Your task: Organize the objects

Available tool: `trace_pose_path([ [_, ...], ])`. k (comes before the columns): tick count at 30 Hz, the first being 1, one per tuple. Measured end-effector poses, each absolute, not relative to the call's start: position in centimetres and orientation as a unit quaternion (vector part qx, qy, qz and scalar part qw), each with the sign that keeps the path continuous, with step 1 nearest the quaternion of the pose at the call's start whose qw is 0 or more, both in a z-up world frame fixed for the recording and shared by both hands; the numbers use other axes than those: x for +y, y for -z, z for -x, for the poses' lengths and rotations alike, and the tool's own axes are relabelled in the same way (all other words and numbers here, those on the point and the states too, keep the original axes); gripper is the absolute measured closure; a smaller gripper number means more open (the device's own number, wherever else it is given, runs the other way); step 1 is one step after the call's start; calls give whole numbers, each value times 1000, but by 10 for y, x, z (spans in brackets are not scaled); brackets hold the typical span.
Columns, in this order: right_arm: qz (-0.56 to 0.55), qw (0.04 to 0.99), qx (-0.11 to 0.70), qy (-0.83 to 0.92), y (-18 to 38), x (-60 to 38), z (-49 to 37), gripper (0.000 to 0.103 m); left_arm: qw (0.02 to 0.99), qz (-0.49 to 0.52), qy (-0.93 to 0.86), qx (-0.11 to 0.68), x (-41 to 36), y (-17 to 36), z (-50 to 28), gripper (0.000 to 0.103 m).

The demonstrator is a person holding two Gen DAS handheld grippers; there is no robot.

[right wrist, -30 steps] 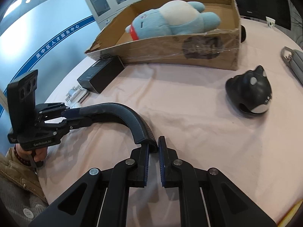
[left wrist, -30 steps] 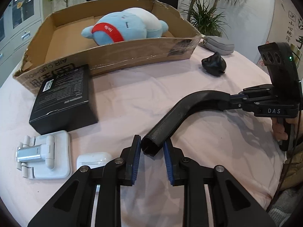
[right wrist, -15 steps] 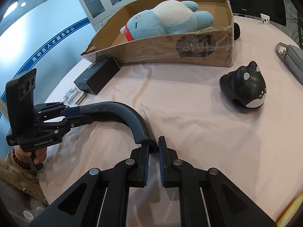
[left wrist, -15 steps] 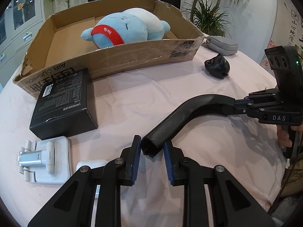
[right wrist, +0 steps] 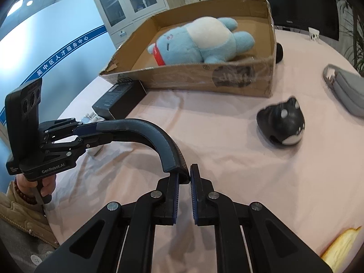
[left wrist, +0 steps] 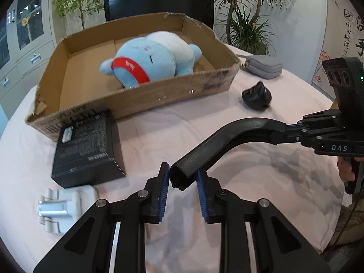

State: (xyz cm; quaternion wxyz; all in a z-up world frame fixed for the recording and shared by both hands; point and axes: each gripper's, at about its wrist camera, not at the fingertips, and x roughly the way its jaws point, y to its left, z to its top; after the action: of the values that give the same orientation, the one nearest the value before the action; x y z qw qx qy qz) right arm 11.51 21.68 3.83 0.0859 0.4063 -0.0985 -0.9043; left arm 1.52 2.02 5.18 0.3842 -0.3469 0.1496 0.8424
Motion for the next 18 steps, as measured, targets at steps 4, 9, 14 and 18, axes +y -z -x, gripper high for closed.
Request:
trace_pose_path([
  [4, -393, 97, -96, 909, -57, 216, -109, 96, 379, 324, -853, 152, 21, -71, -6, 81],
  [9, -372, 115, -89, 917, -78, 214, -97, 96, 391, 303, -856, 153, 31, -90, 9, 85],
  [14, -376, 97, -63, 919, -85, 208, -81, 97, 391, 317, -849, 160, 42, -79, 22, 89],
  [18, -391, 97, -75, 912, -72, 213, -81, 97, 401, 345, -837, 142, 33, -66, 29, 91],
])
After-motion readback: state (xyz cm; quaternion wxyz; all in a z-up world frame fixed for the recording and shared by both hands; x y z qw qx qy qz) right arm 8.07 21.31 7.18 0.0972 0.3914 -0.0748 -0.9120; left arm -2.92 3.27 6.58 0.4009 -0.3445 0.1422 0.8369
